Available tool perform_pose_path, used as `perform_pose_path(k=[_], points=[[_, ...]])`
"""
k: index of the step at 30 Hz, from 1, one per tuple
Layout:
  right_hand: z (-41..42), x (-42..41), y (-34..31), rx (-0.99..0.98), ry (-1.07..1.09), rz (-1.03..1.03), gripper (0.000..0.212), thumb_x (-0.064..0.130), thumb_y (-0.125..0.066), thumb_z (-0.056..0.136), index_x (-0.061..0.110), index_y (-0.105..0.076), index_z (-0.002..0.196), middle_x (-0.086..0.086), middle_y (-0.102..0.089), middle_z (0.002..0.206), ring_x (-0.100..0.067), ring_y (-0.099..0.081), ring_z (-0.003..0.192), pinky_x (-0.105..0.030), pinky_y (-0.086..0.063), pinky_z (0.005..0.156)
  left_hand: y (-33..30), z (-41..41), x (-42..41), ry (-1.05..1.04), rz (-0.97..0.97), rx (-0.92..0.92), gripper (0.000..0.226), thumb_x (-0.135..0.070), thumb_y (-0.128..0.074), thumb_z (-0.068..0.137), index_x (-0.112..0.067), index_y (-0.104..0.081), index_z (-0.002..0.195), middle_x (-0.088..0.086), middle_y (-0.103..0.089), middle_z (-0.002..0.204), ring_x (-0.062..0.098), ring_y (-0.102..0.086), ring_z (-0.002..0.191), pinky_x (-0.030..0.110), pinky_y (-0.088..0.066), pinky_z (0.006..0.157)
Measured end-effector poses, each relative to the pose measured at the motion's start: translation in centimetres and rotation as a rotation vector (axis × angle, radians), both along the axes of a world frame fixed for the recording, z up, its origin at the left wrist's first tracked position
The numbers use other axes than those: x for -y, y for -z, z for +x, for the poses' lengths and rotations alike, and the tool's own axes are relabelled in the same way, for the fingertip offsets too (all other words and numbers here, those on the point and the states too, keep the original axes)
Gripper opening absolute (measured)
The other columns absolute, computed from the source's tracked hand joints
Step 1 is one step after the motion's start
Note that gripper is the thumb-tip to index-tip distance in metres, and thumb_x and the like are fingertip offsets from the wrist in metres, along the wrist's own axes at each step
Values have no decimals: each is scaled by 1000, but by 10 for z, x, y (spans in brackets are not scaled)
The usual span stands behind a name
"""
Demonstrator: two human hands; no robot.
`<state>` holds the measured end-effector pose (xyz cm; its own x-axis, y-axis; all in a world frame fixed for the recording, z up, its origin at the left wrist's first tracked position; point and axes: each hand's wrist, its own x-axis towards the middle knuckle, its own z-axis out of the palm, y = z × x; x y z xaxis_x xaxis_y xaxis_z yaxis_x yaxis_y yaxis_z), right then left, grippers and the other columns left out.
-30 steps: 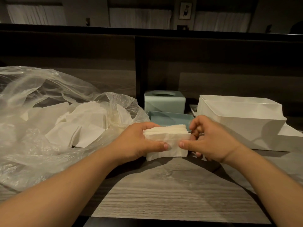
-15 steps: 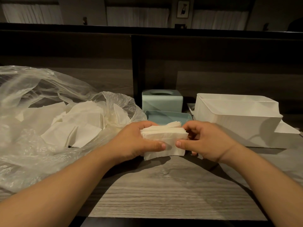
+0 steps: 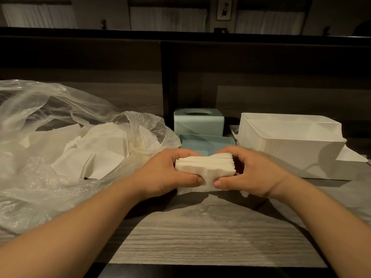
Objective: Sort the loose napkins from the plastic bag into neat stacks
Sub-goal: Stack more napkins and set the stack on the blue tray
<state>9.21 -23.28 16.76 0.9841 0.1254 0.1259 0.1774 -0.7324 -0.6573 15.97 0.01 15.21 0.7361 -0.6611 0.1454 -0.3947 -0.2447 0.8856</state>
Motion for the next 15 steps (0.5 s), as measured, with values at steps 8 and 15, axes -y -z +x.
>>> perform_pose_path(k=[8,15], points=[[-2,0,-2,-20,10,-57,35,39,-83,79,42,-59,104,17,-66,97,-1,-65,86,-12,-53,65,-1,-2,1,-16,25,-16,44,-39,-87,72,-27,-75,112,-3,-76,106,15,-72,101,42,-59,94],[-3,-3,-3,61,77,349,30,22,-81,81,30,-66,106,10,-72,95,7,-67,78,-11,-51,61,-5,-1,1,-71,-67,-32,24,-22,-82,85,-22,-79,108,-3,-79,100,13,-74,96,26,-59,85]])
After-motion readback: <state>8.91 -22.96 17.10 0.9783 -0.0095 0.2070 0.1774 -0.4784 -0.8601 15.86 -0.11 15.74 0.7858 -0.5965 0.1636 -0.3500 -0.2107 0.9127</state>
